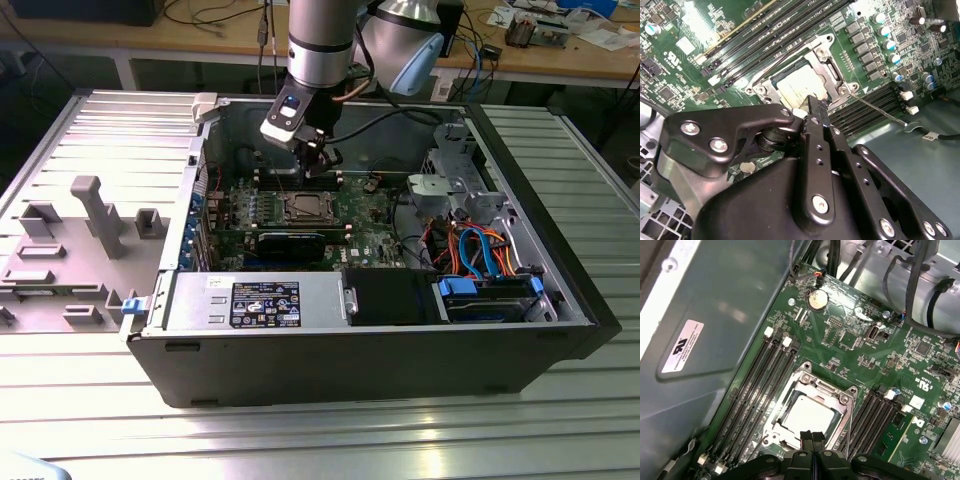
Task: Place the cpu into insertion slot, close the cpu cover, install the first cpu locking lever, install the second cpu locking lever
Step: 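Install the first cpu locking lever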
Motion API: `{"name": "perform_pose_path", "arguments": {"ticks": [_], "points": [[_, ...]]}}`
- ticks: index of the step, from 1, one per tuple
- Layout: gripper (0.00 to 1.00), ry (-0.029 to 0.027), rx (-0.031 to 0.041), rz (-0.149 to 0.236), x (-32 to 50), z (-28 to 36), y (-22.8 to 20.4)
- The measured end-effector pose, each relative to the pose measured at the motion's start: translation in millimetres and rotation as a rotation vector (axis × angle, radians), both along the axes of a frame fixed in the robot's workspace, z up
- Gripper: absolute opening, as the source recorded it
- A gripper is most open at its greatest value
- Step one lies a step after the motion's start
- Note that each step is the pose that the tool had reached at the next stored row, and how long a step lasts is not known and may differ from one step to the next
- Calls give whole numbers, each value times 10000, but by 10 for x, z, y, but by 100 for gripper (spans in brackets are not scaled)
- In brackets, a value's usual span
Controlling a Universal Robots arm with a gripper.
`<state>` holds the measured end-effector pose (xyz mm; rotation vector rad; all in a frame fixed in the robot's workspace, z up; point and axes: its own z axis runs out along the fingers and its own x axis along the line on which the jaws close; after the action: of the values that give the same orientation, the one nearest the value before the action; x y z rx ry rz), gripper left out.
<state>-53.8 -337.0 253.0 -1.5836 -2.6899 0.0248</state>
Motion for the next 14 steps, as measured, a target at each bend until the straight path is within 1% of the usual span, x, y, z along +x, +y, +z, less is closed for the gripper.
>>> {"name": "perform_pose_path", "arguments": {"ticks": [2,14], "points": [[11,0,0,199,0,0,0],[11,0,0,964,0,0,0]]}}
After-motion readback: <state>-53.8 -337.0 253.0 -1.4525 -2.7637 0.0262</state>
